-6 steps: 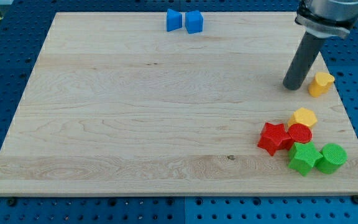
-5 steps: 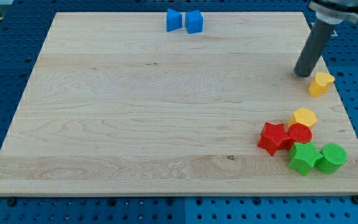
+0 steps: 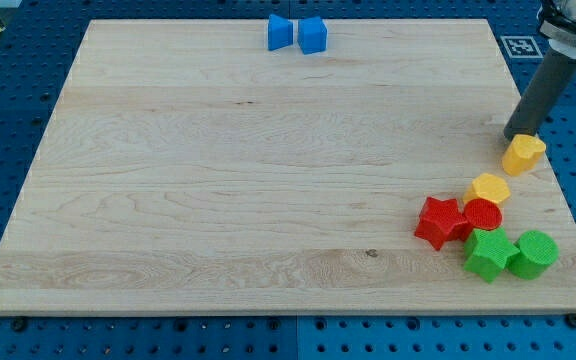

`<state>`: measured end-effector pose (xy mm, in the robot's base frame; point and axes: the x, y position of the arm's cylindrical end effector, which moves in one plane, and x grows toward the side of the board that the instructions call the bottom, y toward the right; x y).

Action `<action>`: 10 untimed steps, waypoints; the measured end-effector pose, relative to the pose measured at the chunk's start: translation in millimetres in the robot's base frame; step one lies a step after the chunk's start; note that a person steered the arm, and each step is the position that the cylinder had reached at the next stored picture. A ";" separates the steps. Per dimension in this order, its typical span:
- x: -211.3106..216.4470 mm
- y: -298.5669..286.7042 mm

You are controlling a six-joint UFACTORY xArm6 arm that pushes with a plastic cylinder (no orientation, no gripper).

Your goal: Push the yellow heart into the green blocks

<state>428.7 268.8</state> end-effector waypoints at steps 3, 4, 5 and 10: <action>55.8 0.0; 64.9 0.0; 64.9 15.1; 93.8 -12.4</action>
